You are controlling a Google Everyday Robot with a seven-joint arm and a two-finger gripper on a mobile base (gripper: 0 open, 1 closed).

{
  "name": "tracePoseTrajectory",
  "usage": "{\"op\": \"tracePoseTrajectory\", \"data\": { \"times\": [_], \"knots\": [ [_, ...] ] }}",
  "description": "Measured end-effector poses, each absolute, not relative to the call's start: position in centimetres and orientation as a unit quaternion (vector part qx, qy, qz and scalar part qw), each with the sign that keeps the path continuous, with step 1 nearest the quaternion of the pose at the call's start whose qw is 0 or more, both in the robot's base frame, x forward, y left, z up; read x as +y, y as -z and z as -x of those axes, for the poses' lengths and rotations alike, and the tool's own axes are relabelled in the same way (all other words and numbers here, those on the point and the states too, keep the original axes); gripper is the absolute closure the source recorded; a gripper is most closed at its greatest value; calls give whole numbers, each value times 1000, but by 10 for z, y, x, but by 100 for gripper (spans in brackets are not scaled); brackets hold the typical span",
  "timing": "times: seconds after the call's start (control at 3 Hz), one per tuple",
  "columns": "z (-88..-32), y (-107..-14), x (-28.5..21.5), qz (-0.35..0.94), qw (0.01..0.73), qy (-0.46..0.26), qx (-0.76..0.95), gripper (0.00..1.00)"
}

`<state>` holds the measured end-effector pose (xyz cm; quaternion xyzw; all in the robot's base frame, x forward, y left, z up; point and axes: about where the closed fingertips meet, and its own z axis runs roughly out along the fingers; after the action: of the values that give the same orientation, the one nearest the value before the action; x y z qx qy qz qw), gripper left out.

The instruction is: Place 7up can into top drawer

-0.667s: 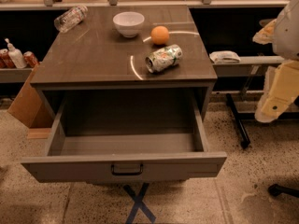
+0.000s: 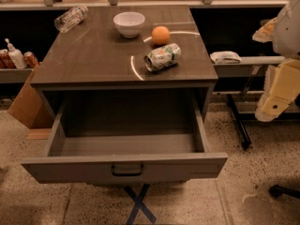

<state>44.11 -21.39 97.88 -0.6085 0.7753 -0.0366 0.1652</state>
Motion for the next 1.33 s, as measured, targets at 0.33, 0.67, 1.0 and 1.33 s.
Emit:
{"op": "tracePoseTrajectory", "data": {
  "times": [0.33,0.67,1.0,1.33],
  "knots": [
    [-468,-983,-189,659,189,41,727,0],
    [-515,-983,-136,739,217,41,636,0],
    [-515,-983,-136,739,217,41,637,0],
    [-523,-965,-139,734,225,24,640,0]
  ]
}}
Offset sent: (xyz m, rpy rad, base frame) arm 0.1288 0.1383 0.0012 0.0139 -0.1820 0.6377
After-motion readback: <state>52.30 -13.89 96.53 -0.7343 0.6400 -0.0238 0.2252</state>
